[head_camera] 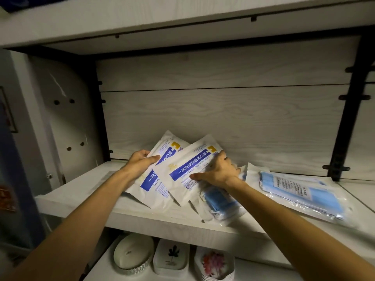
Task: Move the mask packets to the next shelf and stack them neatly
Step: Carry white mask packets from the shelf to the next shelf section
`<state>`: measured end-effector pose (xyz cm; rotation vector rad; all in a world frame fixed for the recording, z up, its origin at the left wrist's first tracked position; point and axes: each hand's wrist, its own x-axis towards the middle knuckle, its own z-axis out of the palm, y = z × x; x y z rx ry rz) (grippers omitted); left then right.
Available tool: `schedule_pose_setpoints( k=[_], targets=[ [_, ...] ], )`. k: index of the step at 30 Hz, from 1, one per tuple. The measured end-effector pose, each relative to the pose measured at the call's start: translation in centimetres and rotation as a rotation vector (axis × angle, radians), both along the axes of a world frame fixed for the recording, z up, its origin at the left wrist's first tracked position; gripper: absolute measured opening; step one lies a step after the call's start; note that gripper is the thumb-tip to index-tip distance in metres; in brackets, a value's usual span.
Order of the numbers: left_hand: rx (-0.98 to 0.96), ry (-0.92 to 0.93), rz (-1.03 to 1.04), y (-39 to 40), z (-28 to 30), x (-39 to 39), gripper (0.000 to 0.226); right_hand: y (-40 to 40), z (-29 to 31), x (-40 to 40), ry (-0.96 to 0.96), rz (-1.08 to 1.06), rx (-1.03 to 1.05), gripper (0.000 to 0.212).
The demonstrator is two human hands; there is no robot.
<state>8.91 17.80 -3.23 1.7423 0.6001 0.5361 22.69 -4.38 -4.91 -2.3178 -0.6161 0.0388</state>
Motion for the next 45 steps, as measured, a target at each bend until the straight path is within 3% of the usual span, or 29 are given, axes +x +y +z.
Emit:
schedule_pose_setpoints(
  k=[6,11,12,16,21,29,34,39,45],
  targets=[
    [0.003,-0.055,-0.042,-1.3,0.6,-1.2,0.059,1.2,1.6,-2.5,-0.078,0.126,0.175,0.134],
    [-0.072,-0.172,-0.043,-1.5,1.1,-2.2,0.044,2.5,1.5,-4.1,-0.001,0.132,0.401,0.137],
    [-0.099,-0.203,-0.039,-1.4,1.3,-2.5,0.042,2.5,1.4,-4.3,0.057,0.113,0.455,0.129],
    [-0.185,-0.320,-0.036,-1.6,2.2,-3.8,0.040,2.4,1.9,-5.7,0.408,0.198,0.619,0.062],
    [-0.288,-0.392,-0.128,-3.5,4.2,-5.5,0.040,1.5,3.5,-7.0,0.456,0.291,0.810,0.039],
    [-0.366,-0.432,-0.340,-12.7,6.7,-7.6,0.026,-9.5,4.7,-10.7,0.187,0.297,0.895,0.033],
    [-0.302,-0.454,-0.410,-21.4,5.4,-7.6,0.038,-21.2,2.8,-12.9,-0.027,0.306,0.886,0.027],
    [-0.209,-0.576,-0.468,-34.3,4.4,-5.9,0.051,-33.2,0.7,-13.7,-0.231,0.158,0.893,0.029],
    [-0.089,-0.551,-0.605,-49.0,3.4,-4.1,0.028,-47.6,-1.3,-14.1,-0.339,-0.093,0.860,0.022]
  ],
)
